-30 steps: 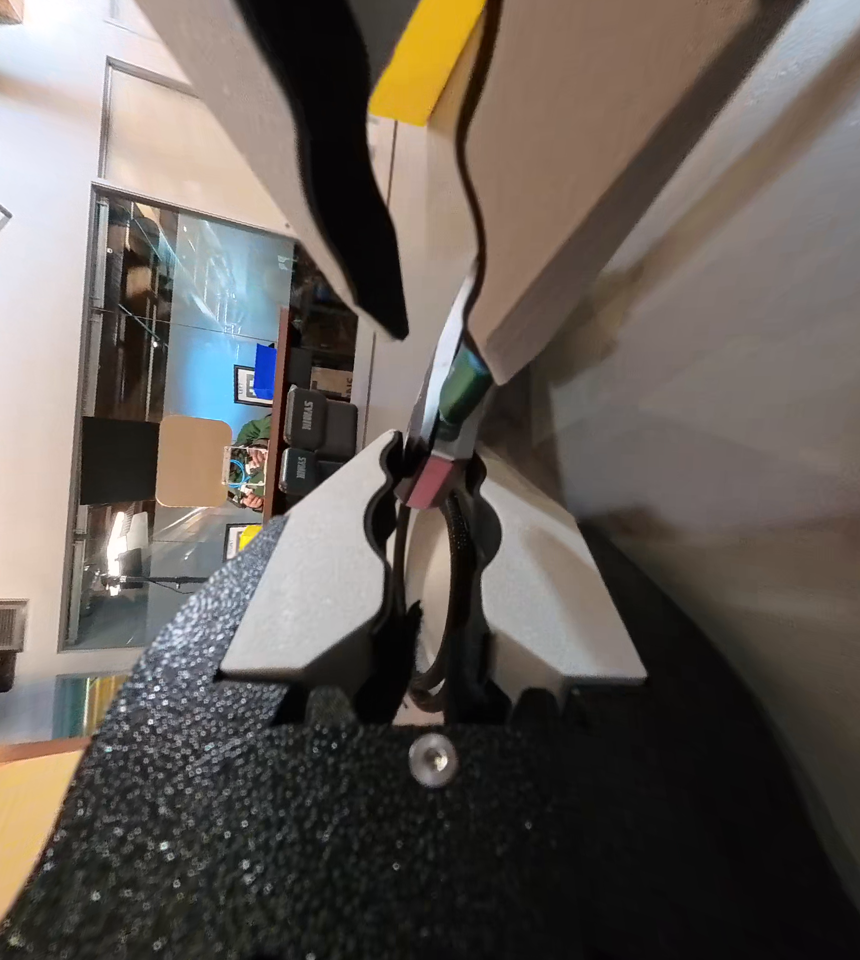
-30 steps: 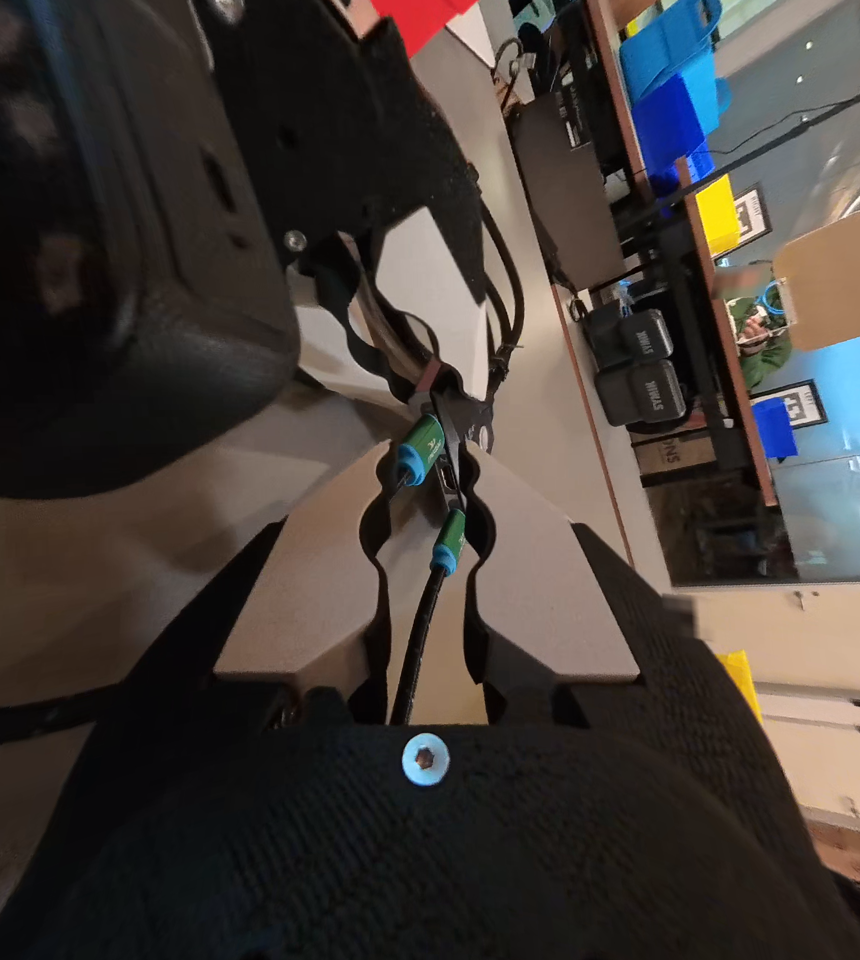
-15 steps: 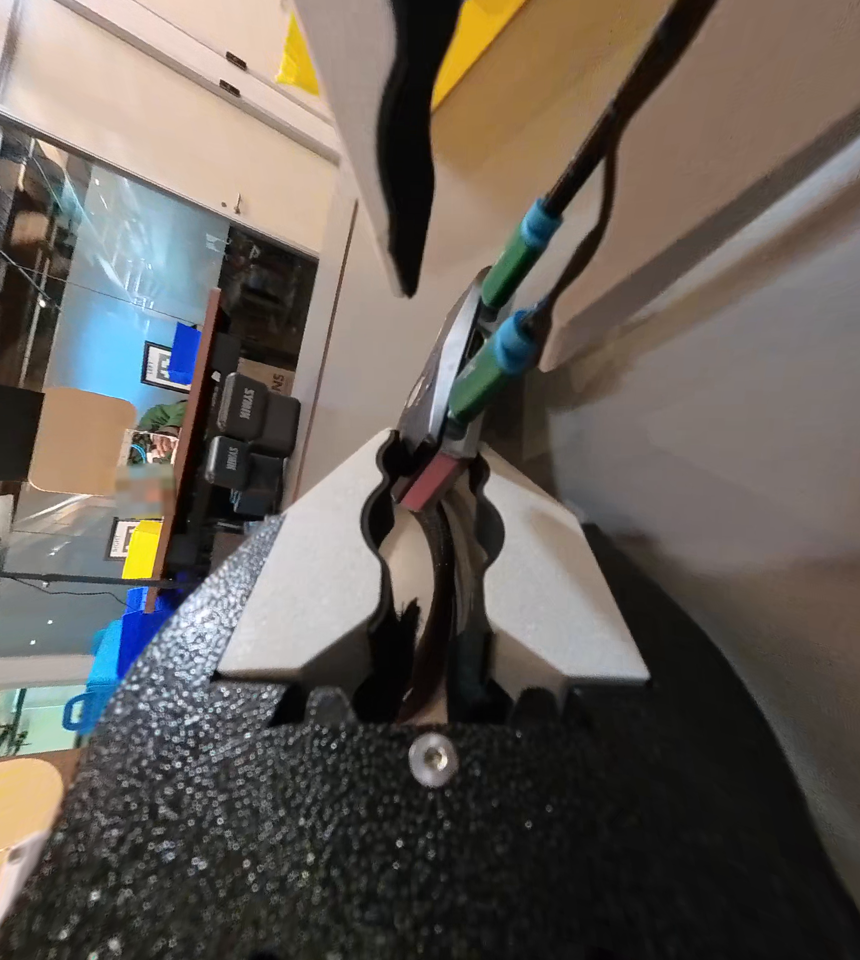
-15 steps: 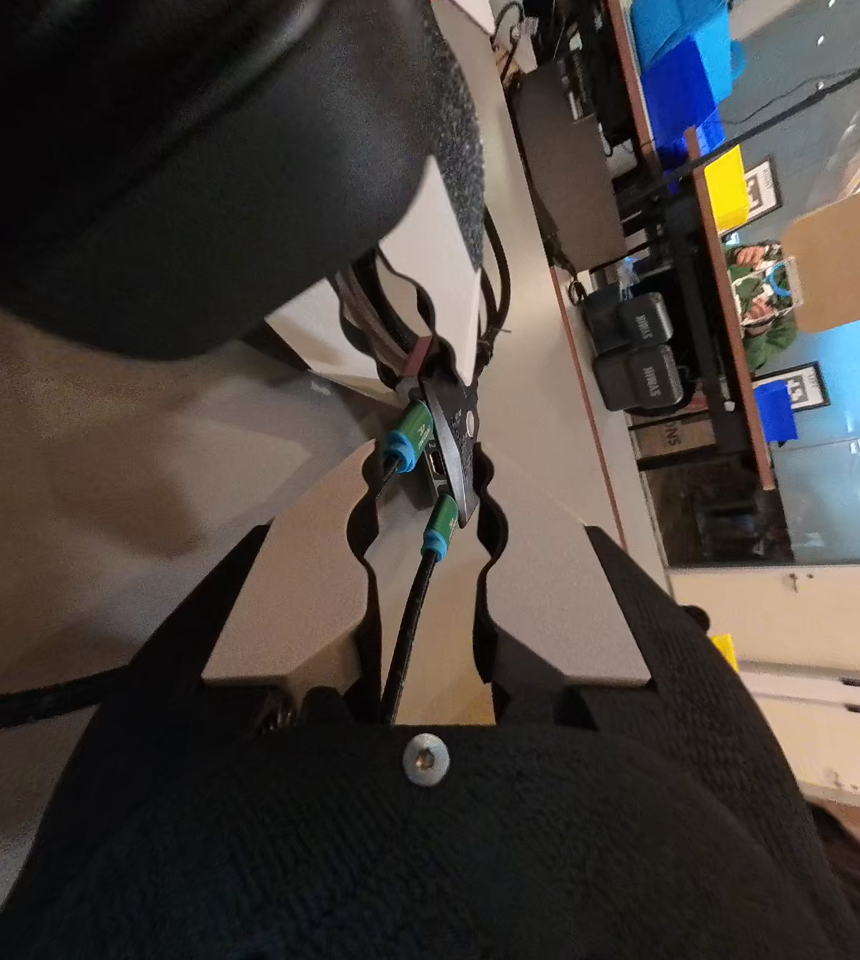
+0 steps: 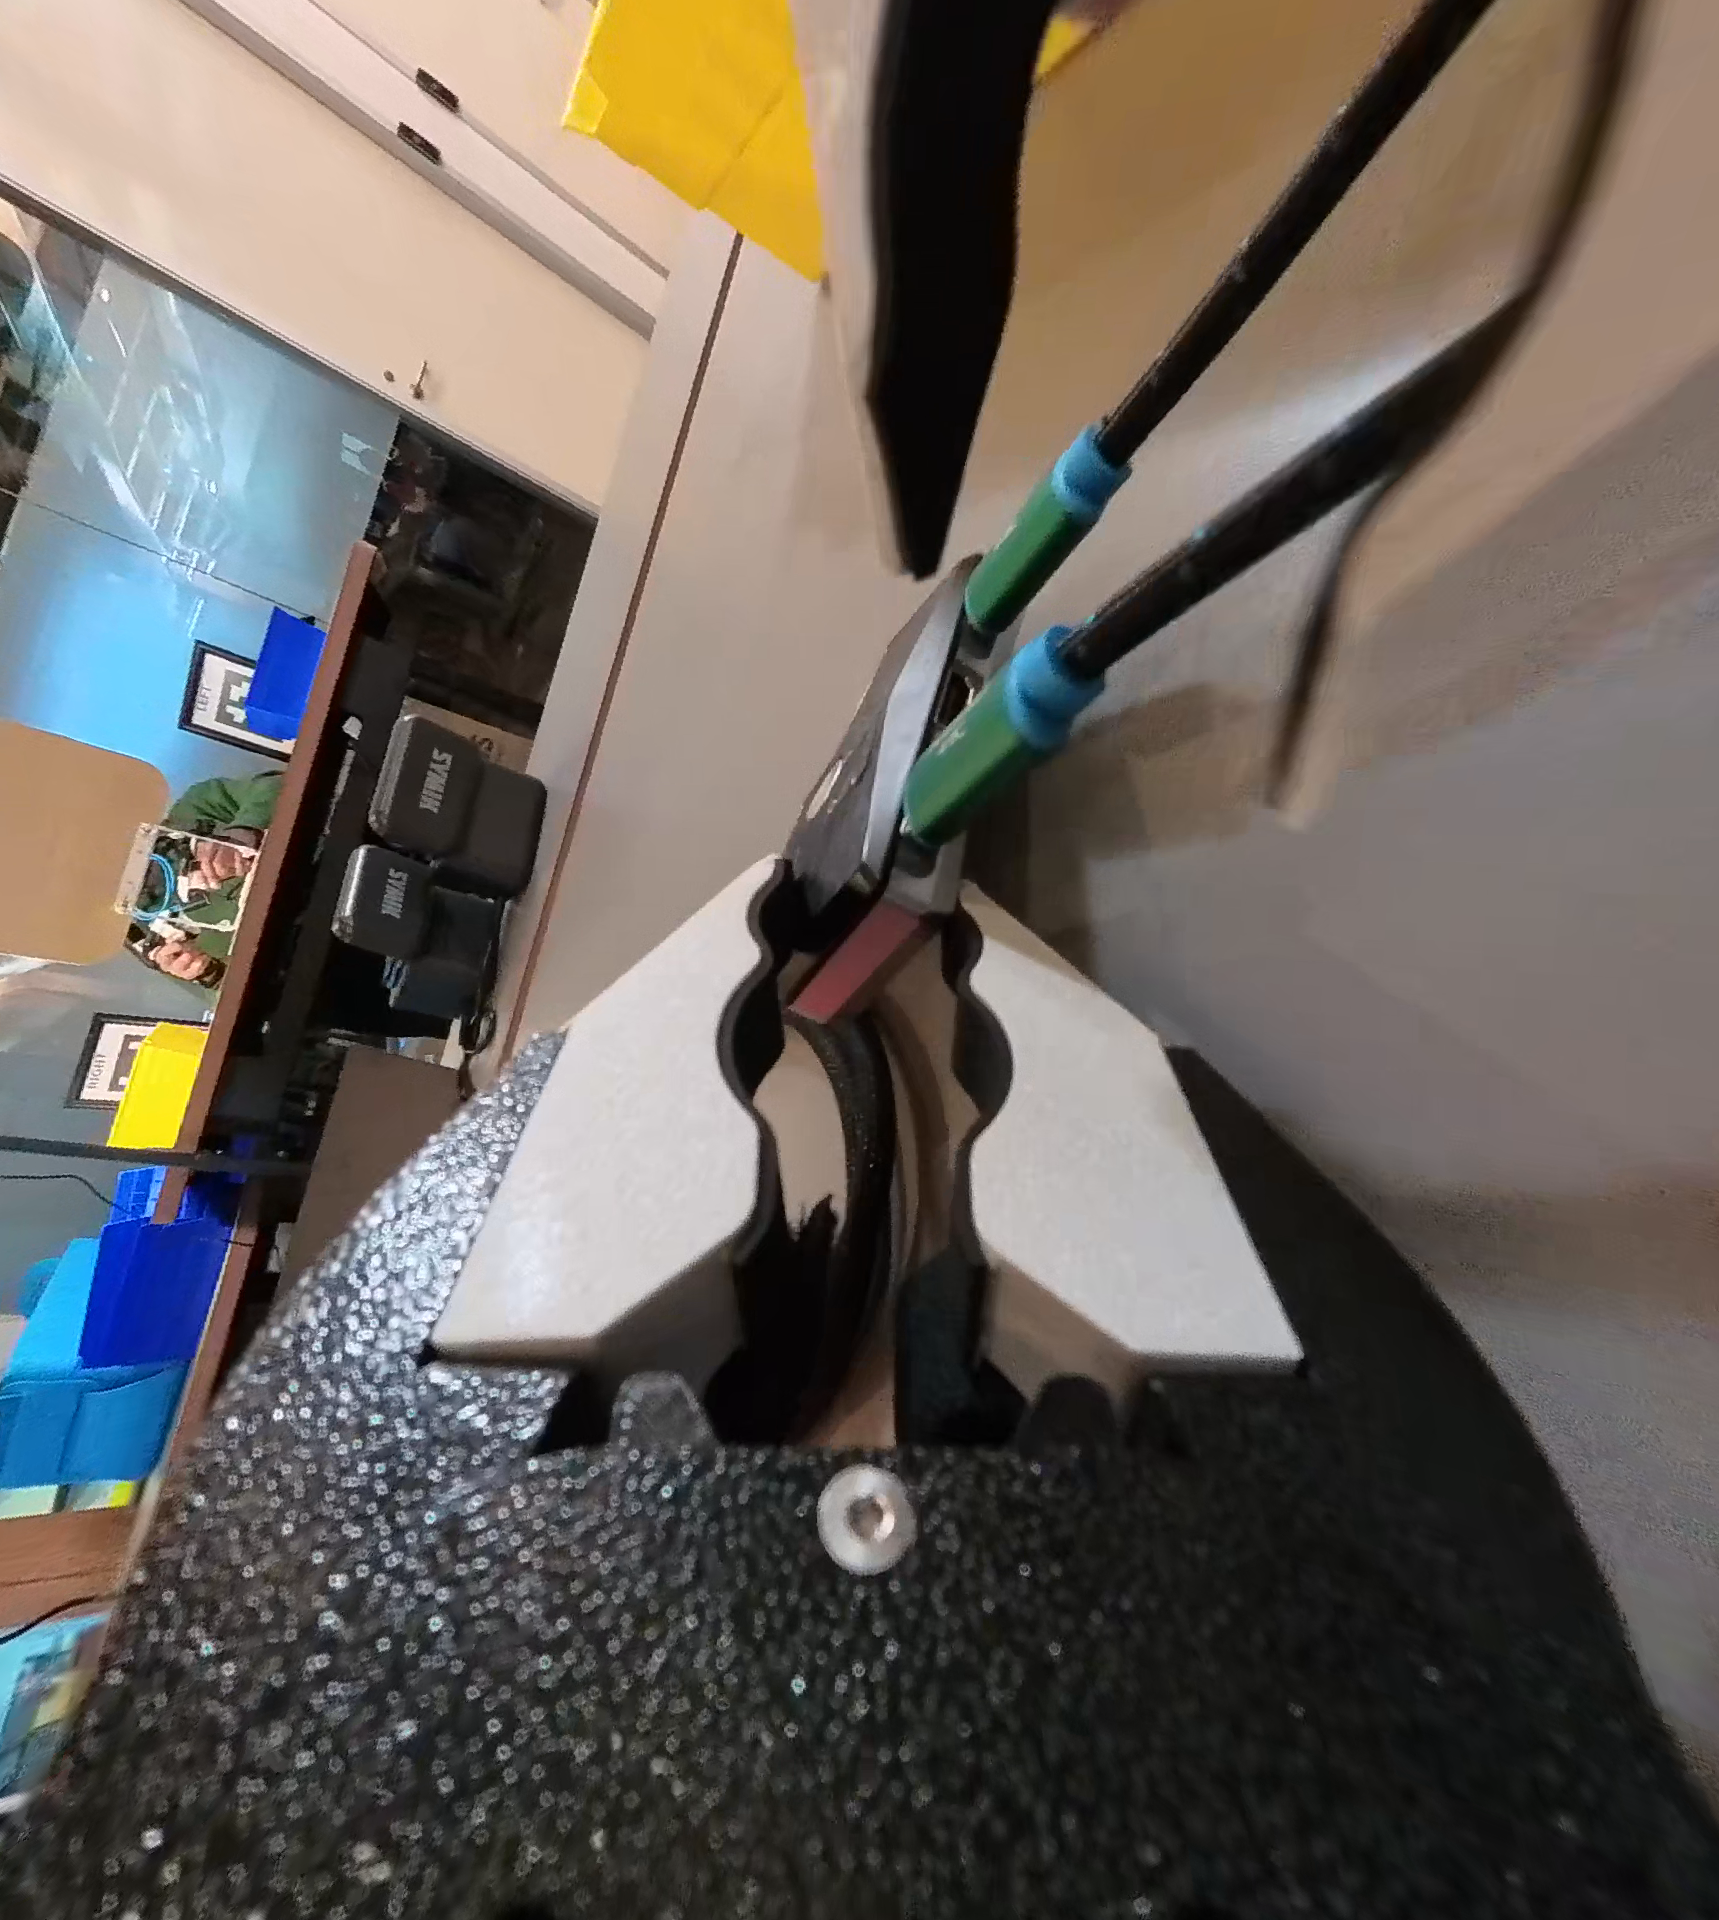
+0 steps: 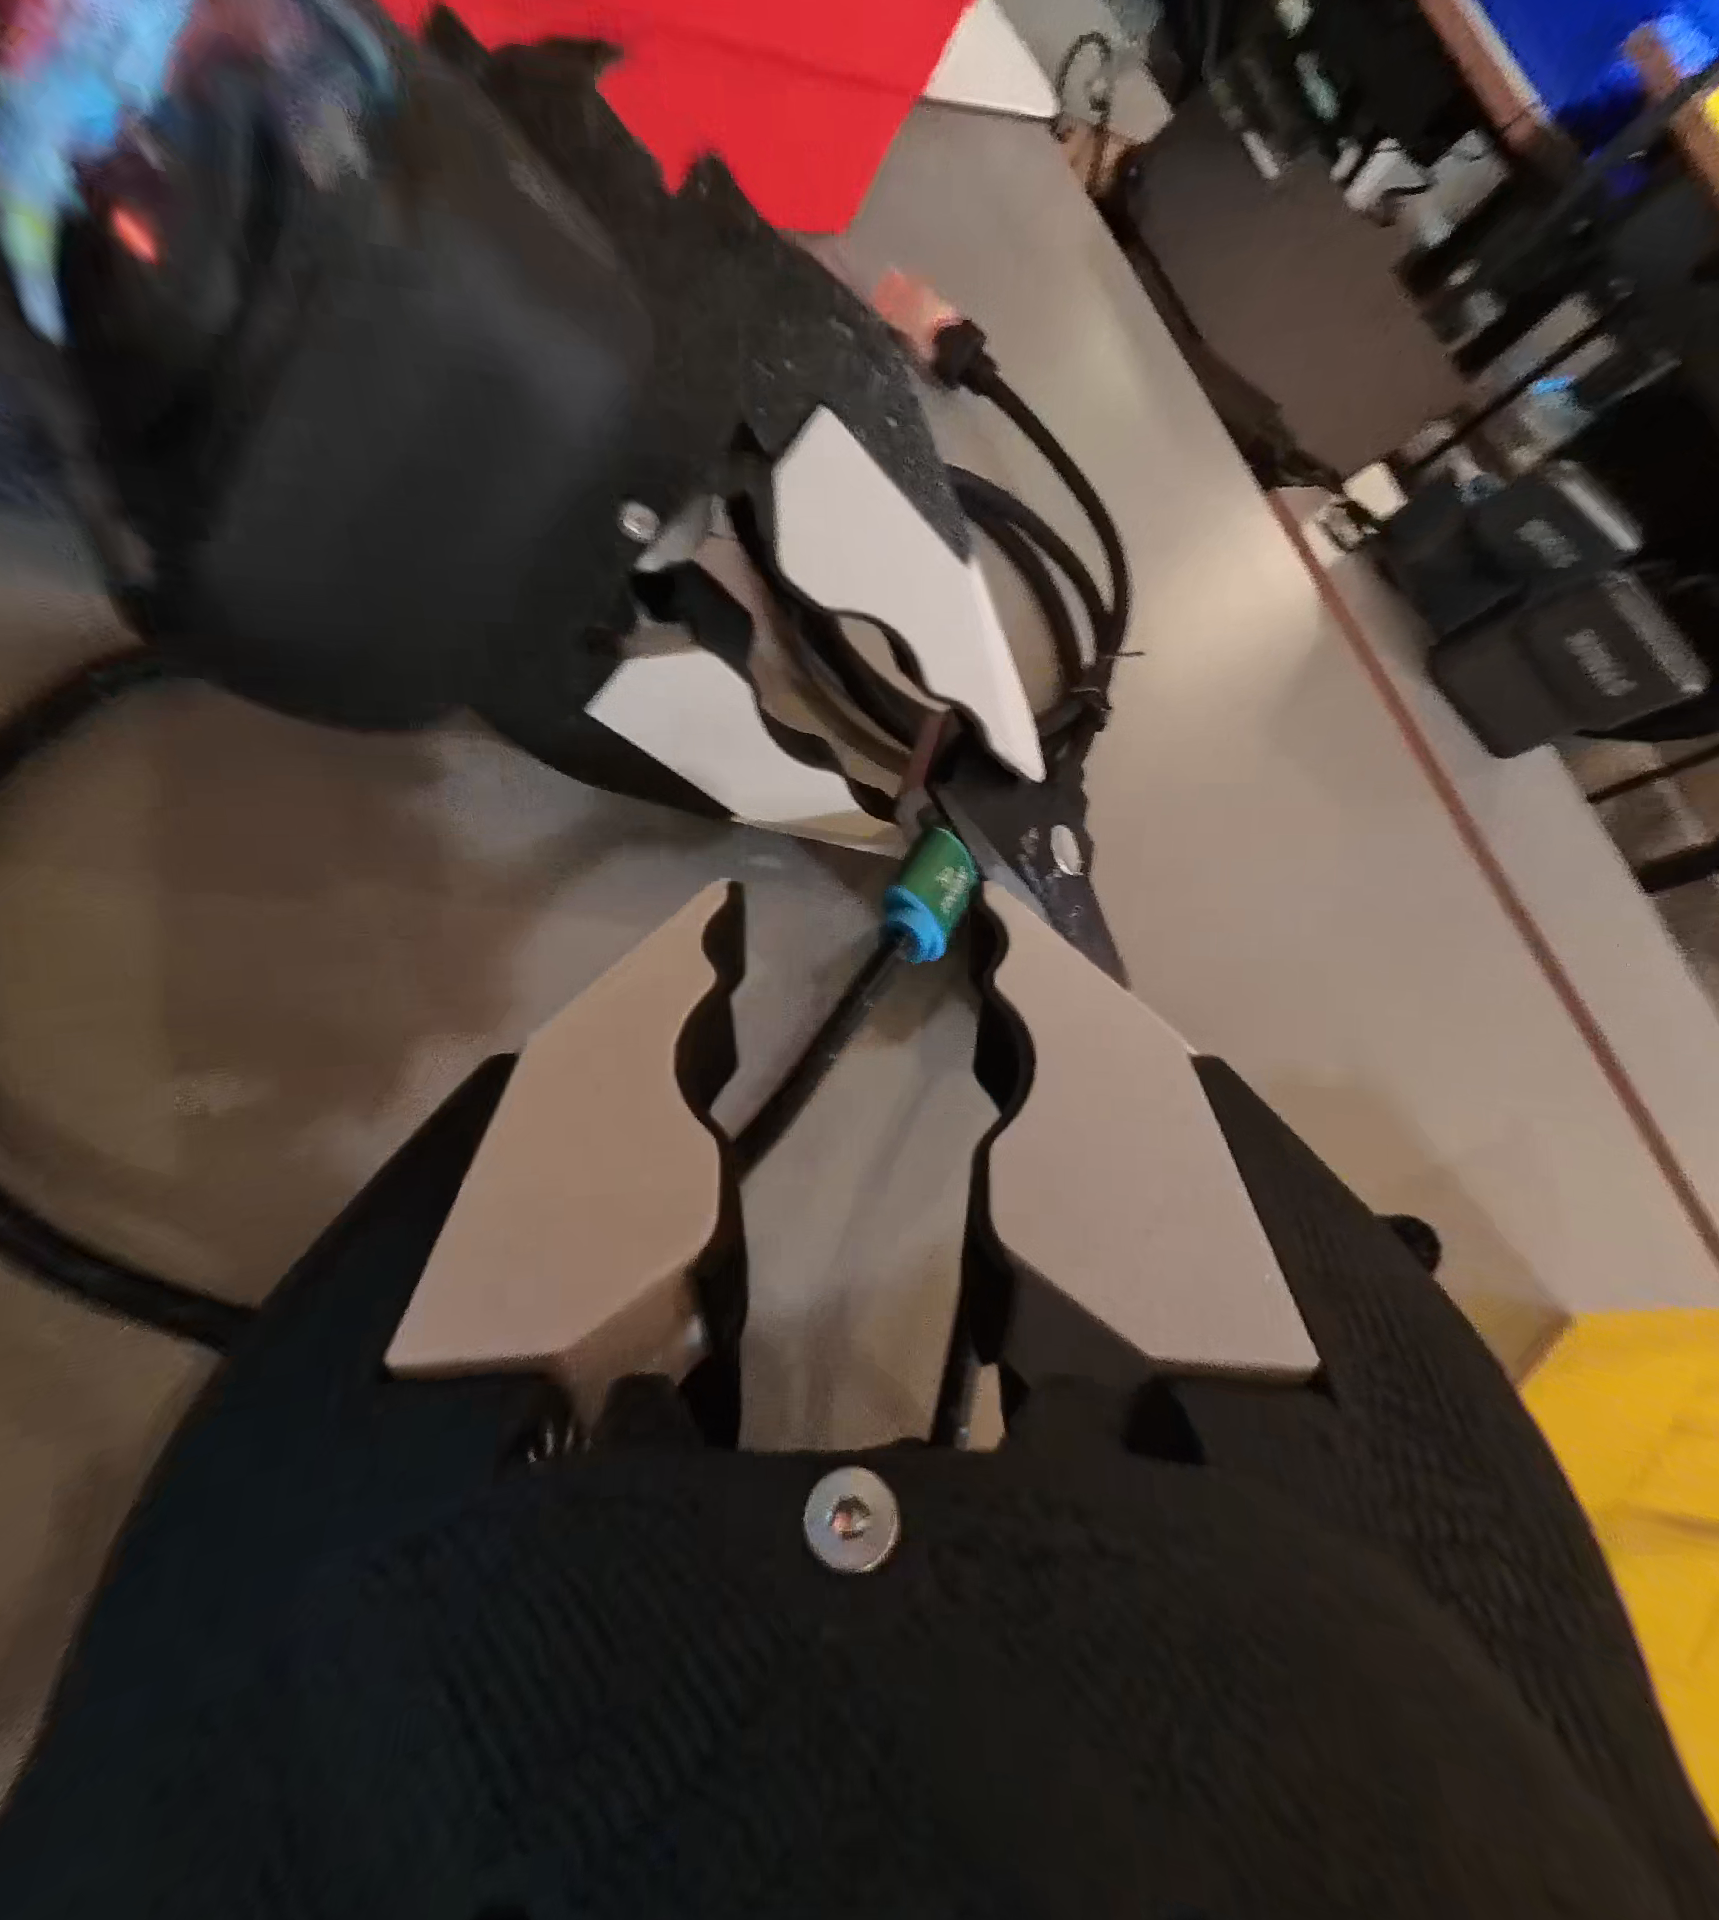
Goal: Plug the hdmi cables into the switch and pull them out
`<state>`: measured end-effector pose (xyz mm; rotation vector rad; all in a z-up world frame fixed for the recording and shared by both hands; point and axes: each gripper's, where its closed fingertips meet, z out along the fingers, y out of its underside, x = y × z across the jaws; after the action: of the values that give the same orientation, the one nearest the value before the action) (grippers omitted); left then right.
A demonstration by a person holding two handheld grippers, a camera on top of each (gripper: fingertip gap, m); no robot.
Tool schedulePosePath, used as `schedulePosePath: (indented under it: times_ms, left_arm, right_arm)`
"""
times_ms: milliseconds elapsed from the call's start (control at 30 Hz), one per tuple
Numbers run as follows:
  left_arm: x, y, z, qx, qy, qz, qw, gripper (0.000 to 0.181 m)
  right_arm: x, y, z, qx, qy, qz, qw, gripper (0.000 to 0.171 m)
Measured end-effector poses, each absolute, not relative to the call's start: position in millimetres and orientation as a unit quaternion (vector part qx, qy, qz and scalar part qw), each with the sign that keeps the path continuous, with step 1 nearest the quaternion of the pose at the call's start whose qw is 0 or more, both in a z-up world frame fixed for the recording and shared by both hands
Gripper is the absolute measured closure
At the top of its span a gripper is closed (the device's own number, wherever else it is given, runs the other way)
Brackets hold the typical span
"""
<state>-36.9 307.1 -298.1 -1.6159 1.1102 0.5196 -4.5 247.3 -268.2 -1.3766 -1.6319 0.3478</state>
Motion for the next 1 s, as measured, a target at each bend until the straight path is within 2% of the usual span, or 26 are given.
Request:
schedulePosePath:
  times_ms: [67,133,200,233,333,400,567,633,700,767,900,1000]
  left_arm:
    - [-36,307,-298,-0.675,0.465,0.218,0.529,0.155]
    - [-35,307,-297,-0.675,0.466,0.217,0.530,0.155]
    - [-34,306,-297,-0.672,0.469,0.216,0.531,0.155]
    - [-33,306,-297,-0.672,0.469,0.213,0.532,0.155]
    - [-32,304,-297,-0.670,0.471,0.197,0.539,0.154]
    - [-31,303,-296,-0.667,0.472,0.189,0.545,0.154]
    - [-17,294,-291,-0.632,0.497,0.149,0.575,0.153]
    - [-14,293,-285,-0.598,0.508,0.188,0.590,0.150]
    - [-14,294,-276,-0.559,0.512,0.252,0.602,0.135]
    - [-17,297,-277,-0.547,0.519,0.292,0.589,0.128]
    - [-16,295,-277,-0.552,0.529,0.288,0.576,0.116]
    - [-7,292,-281,-0.541,0.552,0.278,0.571,0.122]
  right_arm:
    - [-4,241,-268,-0.569,-0.672,0.145,0.450,0.124]
    - [1,250,-276,-0.573,-0.679,0.088,0.449,0.123]
    - [7,266,-282,-0.569,-0.679,0.006,0.464,0.139]
    - [8,269,-282,-0.555,-0.685,-0.018,0.472,0.139]
    - [8,268,-282,-0.525,-0.701,-0.046,0.481,0.145]
    - [9,266,-287,-0.512,-0.710,-0.052,0.481,0.161]
    - [20,272,-290,-0.426,-0.701,-0.133,0.556,0.165]
    - [24,271,-288,-0.414,-0.696,-0.123,0.574,0.166]
    - [27,271,-287,-0.415,-0.693,-0.087,0.583,0.166]
    - [30,270,-287,-0.396,-0.702,-0.067,0.588,0.166]
    - [37,262,-284,-0.345,-0.723,-0.023,0.598,0.166]
    - [39,254,-278,-0.335,-0.722,0.030,0.605,0.165]
